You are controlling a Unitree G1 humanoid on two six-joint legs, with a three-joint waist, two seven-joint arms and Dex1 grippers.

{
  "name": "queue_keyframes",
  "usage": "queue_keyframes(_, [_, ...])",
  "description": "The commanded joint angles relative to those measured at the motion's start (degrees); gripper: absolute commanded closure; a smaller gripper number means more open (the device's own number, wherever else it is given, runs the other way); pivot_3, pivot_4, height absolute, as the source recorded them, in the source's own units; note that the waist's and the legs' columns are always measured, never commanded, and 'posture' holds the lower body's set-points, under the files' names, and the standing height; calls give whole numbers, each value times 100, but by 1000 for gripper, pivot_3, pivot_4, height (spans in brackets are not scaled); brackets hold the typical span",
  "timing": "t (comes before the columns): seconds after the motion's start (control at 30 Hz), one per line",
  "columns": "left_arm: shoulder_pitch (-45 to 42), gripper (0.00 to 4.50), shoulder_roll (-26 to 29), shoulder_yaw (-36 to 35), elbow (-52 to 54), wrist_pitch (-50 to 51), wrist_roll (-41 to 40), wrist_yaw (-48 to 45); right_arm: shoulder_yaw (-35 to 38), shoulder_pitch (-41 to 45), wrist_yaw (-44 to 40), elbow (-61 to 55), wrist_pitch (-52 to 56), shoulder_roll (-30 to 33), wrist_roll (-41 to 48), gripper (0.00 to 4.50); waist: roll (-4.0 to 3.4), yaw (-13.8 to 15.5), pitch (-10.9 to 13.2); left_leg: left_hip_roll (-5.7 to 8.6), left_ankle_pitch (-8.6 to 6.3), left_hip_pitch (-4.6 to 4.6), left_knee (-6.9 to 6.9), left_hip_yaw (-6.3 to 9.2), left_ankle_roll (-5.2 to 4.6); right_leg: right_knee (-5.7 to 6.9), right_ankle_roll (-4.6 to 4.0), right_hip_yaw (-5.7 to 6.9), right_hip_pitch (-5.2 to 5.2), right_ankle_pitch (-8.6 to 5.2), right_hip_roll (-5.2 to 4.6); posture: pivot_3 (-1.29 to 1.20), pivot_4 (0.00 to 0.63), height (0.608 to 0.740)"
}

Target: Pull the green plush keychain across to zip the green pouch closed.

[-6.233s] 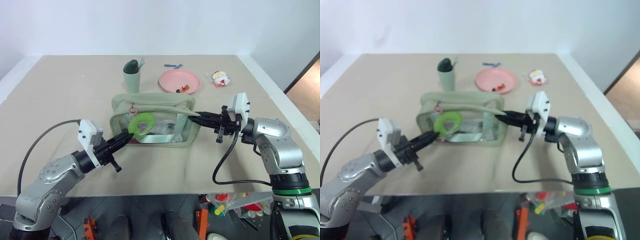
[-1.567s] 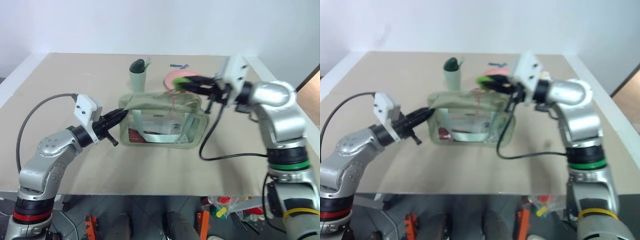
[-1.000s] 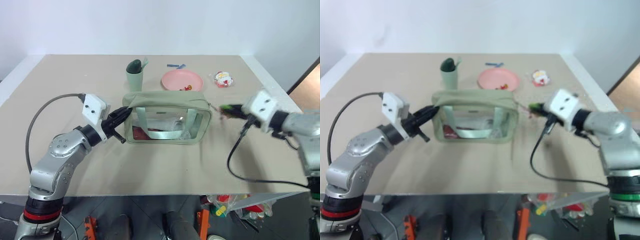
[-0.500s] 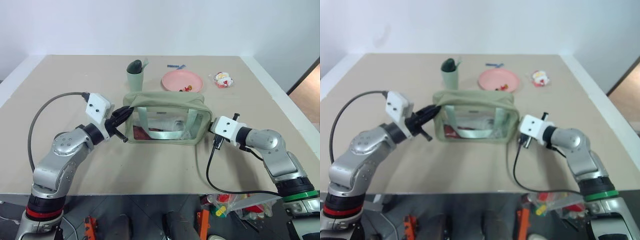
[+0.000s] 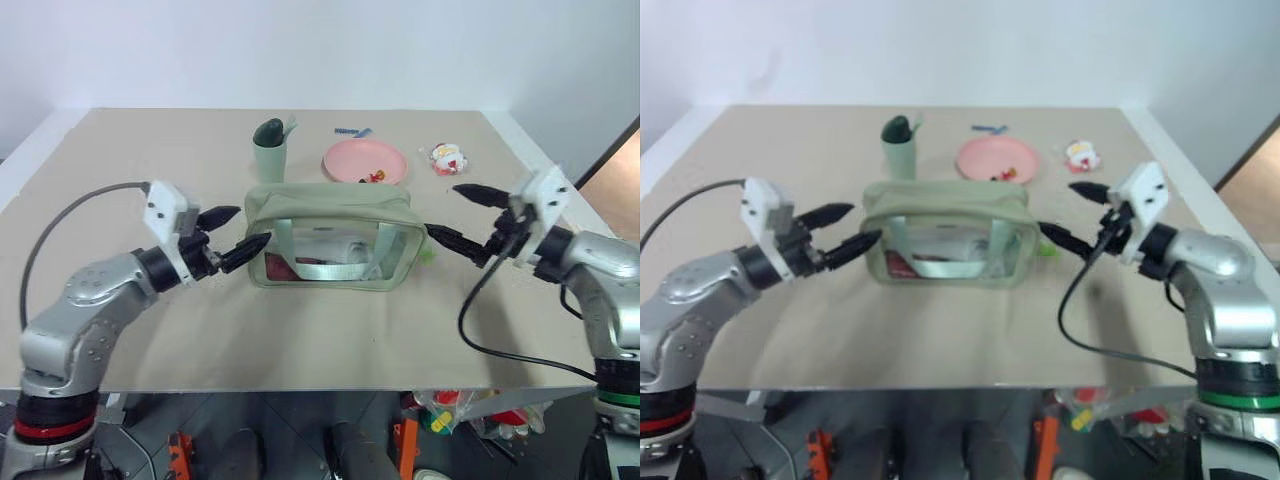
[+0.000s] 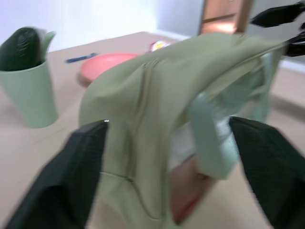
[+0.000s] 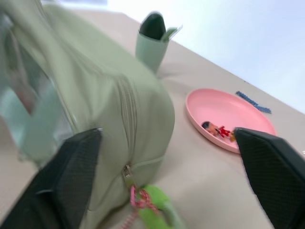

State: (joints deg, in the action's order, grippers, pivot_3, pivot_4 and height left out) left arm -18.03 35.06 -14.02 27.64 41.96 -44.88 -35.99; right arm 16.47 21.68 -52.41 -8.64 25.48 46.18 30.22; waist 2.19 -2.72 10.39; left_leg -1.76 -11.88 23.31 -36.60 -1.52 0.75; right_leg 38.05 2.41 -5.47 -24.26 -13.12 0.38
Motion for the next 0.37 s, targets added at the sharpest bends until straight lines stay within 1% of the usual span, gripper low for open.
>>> queue_keyframes(0.03, [154,17,184,-528,322,159,-556,-8,568,-247,112,-643,699,111,775,0,0,-1,0,0,0,0,0,0,0,0,0,1,0,0,0,0,150,740])
queue_keyframes(0.1, [338,17,244,-608,408,116,-506,77,718,-458,250,-935,1077,100,1101,0,0,-3,0,0,0,-2,-1,-2,0,1,-1,-3,0,0,1,0,150,740])
queue_keyframes(0.23, [739,17,242,-545,551,-120,-88,318,707,-1054,403,-1600,1483,38,1439,0,1,1,0,0,0,-5,-3,-2,0,1,-12,-4,3,-6,1,0,150,740])
queue_keyframes(0.3, [995,17,254,-241,464,-338,564,555,466,-1548,465,-1974,1334,-136,1293,0,2,2,-1,1,0,-3,-5,-3,0,1,-20,-7,2,-11,0,0,150,740])
queue_keyframes(0.37, [1286,17,160,-16,370,-760,1126,641,214,-1925,569,-2169,1056,-344,1020,0,7,3,-5,2,0,-5,-3,-3,0,-1,-26,-9,4,-14,0,0,150,740])
